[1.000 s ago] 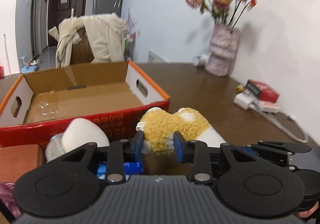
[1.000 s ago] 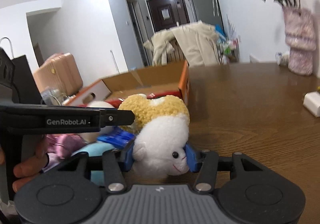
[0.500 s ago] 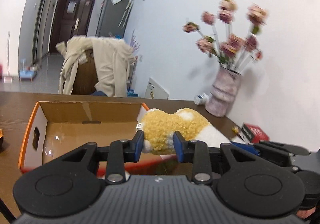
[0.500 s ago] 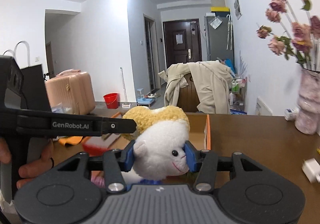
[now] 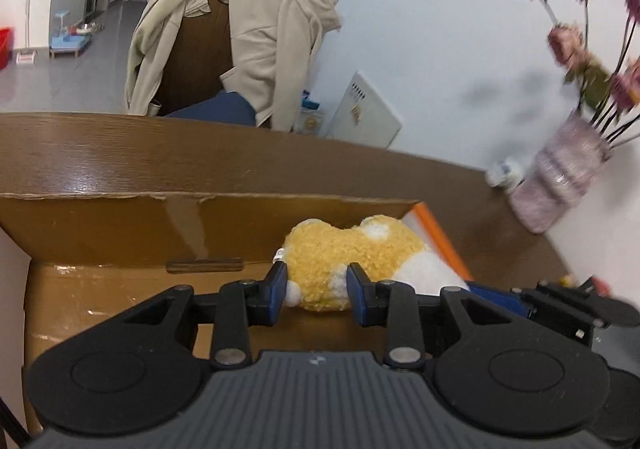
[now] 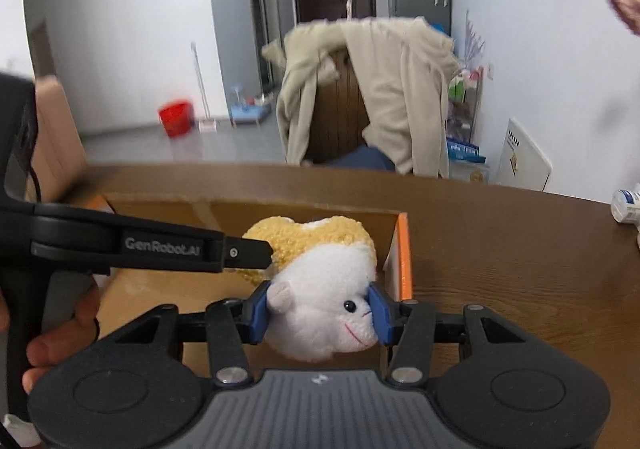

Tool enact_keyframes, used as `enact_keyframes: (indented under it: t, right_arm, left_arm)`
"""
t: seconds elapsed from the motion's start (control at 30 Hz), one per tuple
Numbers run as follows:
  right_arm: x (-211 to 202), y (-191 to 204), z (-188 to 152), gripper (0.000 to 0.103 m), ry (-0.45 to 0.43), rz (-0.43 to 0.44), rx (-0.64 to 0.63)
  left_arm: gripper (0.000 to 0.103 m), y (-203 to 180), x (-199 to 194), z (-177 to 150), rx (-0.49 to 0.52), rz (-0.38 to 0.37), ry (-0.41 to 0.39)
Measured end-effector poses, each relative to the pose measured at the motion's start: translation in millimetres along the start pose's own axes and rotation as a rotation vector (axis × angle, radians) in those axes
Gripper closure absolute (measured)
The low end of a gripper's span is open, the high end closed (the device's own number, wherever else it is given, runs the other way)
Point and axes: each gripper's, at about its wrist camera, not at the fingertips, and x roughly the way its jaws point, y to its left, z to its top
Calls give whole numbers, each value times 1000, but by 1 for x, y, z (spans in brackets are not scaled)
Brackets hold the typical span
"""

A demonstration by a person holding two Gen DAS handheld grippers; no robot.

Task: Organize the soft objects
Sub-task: 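Carry the plush sheep into the red box and open the right gripper, then grasp the lavender drawstring pouch with the right gripper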

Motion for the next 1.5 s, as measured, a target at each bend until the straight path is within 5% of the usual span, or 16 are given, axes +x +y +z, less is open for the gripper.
enact_keyframes:
  t: [0.2, 0.3, 0.57, 0.7, 0.9, 1.1, 1.3, 1.5]
  right_arm:
    - [18, 16, -12, 48, 11, -93, -95]
    - [6, 20, -13, 37, 0, -86, -94]
    - [-92, 19, 12, 27, -131, -58, -106]
    - [-152, 14, 13, 24, -179, -31, -94]
    - [-229, 22, -18, 18, -218, 26, -94]
    - [-294, 39, -71, 10, -339, 38, -122]
    - [-342, 65, -166, 3, -431, 67, -166]
    - [-360, 83, -240, 0, -490, 102, -182]
  left_arm:
    - [62, -5, -11, -3, 46, 5, -30]
    - [62, -13, -35, -1, 76, 40, -68]
    - [51, -22, -149, -3, 147, 123, -189]
    - [36, -20, -222, -22, 159, 189, -247]
    - [21, -28, -319, -78, 190, 237, -332]
    - [17, -43, -380, -148, 203, 263, -403]
    - [6, -45, -414, -244, 245, 291, -501]
    - [3, -44, -416, -316, 265, 245, -480]
